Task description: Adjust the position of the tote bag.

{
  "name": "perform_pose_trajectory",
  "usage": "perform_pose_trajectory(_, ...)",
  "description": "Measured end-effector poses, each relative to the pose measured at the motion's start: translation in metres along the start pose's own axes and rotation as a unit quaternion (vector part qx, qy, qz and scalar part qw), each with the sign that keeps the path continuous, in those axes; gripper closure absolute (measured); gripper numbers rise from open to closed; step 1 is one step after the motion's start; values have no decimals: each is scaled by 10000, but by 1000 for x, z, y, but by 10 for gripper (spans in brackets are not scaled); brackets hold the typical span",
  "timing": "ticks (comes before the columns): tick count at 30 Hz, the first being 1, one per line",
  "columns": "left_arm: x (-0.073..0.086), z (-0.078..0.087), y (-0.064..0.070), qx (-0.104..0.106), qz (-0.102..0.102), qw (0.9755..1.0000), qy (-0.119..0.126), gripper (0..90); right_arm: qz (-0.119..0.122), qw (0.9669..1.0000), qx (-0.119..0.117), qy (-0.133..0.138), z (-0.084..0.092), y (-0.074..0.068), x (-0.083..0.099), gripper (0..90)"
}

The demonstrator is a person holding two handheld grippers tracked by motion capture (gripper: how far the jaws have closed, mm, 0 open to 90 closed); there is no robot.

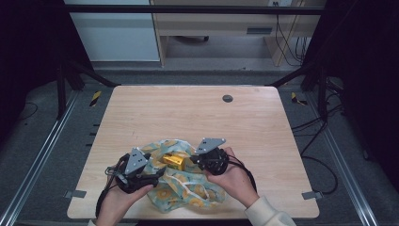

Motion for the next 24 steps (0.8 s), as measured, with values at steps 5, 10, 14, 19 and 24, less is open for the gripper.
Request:
perform_pose_trajectory(5,8,-2,-3,-187,-171,9994,-234,288,3,9996,7,267,9,3,-15,900)
perform_pose_trajectory(10,19,-3,-12,-219,-54,9993,-309,293,72,9991,97,415,17,7,-32,900)
perform_pose_trajectory(14,22,1,-11,-202,-130,9992,-317,385,38,9987,142,483,18,12,-39,900)
perform_pose_trajectory(19,26,6,-10,-76,-422,9984,-365,685,-99,9984,186,522,15,25,-44,900)
perform_pose_trajectory(24,28,3,-11,26,-371,9979,-524,879,-248,9981,235,522,9,38,-46,900)
Point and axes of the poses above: each handheld gripper's, and its own axes: z roughly backward along the jaws, x roughly out of its underside, y roughly to its right, the point moved 3 cm from there along -z, roughly forward along the jaws, and after that the axes turned 7 degrees about z, right-handed, at the moved point
